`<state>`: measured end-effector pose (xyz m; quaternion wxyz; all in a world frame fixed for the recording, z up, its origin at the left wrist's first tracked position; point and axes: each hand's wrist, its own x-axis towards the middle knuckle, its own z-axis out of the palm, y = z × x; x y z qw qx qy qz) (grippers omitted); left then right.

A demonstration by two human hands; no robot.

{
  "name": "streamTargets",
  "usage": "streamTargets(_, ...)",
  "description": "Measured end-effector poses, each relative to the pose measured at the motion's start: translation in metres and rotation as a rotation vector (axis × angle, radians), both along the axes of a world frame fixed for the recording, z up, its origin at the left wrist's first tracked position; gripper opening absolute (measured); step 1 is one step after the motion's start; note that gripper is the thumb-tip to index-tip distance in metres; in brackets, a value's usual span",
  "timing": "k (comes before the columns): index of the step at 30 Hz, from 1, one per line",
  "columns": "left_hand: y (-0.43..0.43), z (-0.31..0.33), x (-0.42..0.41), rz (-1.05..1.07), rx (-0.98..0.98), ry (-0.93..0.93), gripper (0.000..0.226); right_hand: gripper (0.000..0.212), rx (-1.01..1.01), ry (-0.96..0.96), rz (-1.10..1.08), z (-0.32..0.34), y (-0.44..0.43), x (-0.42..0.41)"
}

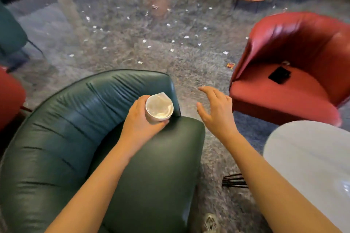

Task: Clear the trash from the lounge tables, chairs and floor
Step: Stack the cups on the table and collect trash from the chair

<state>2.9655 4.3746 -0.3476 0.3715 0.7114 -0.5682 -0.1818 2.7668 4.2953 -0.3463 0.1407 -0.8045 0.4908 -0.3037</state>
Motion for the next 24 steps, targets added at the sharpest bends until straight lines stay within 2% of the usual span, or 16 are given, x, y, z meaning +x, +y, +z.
streamTargets(5, -0.051, 0.047, -0.058, -0.148, -0.093, -0.030, 0.065, 0.045, -0.065, -0.047, -0.224, 0.038, -0.029, -0.097)
streamTargets(13, -0.139, 0.066, -0.158, -0.316, -0.102, 0.023, 0.060, 0.046, -0.030, 0.002, -0.397, 0.045, -0.073, -0.225)
streamTargets(24, -0.231, 0.060, -0.234, -0.444, -0.040, 0.054, 0.055, 0.037, 0.012, 0.049, -0.471, 0.036, -0.120, -0.292)
